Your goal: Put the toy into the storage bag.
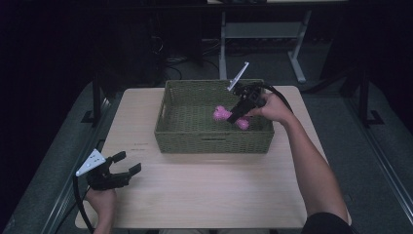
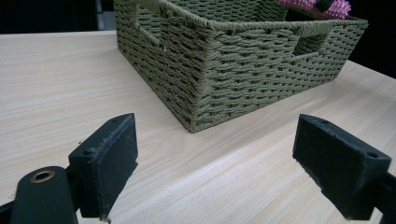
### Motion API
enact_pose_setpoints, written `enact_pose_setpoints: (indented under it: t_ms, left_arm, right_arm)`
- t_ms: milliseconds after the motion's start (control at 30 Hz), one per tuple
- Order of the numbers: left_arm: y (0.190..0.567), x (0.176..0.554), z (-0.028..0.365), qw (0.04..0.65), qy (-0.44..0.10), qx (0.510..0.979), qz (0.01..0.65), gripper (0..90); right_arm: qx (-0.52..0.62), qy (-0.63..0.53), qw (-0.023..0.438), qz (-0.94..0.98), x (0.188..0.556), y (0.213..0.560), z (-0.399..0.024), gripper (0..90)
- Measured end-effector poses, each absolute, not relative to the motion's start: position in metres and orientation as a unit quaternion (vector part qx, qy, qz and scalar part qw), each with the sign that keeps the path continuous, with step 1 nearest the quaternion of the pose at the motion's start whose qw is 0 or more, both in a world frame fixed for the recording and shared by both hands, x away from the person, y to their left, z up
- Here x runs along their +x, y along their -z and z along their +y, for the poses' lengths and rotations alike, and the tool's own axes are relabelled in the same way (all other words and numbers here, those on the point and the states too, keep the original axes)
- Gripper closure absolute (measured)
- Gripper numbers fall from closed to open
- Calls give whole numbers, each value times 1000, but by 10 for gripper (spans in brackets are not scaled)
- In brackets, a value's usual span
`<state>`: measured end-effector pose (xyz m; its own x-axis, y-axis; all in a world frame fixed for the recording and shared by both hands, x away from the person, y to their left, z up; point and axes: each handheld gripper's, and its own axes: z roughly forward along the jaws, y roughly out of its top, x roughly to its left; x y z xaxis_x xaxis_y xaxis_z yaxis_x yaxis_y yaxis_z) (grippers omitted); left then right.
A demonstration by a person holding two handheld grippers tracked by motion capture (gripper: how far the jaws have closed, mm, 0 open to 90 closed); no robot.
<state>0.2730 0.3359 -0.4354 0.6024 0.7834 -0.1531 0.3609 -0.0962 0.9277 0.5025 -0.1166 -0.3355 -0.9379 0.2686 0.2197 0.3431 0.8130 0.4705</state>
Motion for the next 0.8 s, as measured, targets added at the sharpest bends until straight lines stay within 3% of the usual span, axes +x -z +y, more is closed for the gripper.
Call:
enact_pose_setpoints:
  t_ms: [800]
  left_arm:
    - [436, 274, 337, 540, -196, 714, 400, 135]
  right_arm:
    - [-173, 245, 82, -950, 508, 363, -111, 575]
